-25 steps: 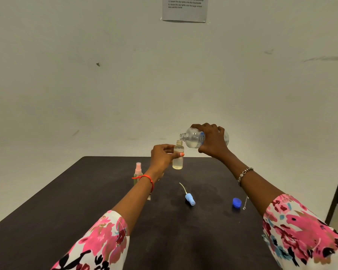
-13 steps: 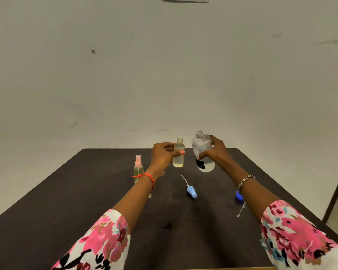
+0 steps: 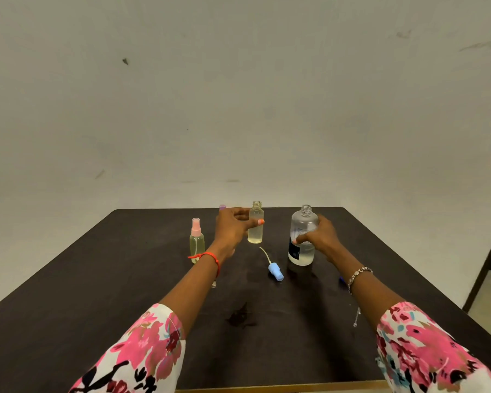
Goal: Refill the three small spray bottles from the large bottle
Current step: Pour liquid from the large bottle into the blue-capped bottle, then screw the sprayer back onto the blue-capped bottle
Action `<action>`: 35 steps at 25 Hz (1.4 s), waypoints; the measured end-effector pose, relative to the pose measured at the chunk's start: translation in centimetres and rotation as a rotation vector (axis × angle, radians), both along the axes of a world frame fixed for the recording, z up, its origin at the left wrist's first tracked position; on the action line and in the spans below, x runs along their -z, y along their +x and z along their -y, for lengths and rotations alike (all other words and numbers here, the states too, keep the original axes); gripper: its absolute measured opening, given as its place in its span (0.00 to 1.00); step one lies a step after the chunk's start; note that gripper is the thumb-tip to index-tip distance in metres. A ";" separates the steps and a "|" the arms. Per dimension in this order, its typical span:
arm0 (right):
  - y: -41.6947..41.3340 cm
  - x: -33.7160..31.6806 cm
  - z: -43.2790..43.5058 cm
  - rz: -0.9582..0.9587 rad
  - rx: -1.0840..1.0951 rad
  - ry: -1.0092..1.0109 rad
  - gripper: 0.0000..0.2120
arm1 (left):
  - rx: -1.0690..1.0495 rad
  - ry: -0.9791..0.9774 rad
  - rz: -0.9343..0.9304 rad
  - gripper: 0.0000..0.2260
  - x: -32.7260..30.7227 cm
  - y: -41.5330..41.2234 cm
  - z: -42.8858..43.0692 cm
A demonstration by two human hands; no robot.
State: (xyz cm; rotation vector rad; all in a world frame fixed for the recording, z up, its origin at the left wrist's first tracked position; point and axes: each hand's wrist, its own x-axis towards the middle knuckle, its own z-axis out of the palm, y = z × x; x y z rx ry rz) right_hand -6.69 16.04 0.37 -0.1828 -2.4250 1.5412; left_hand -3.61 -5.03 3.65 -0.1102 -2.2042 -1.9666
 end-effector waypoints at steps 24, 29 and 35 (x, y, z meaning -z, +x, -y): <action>1.0 -5.7 5.0 -0.279 -0.109 0.203 0.12 | -0.050 0.018 -0.030 0.19 -1.4 1.1 0.1; 2.8 -13.8 4.2 -0.446 -0.202 0.035 0.07 | -0.059 -0.001 -0.045 0.20 -1.9 1.4 0.3; 4.4 -17.0 4.4 -0.390 -0.384 0.135 0.07 | -0.067 0.000 -0.056 0.20 -2.2 1.7 0.5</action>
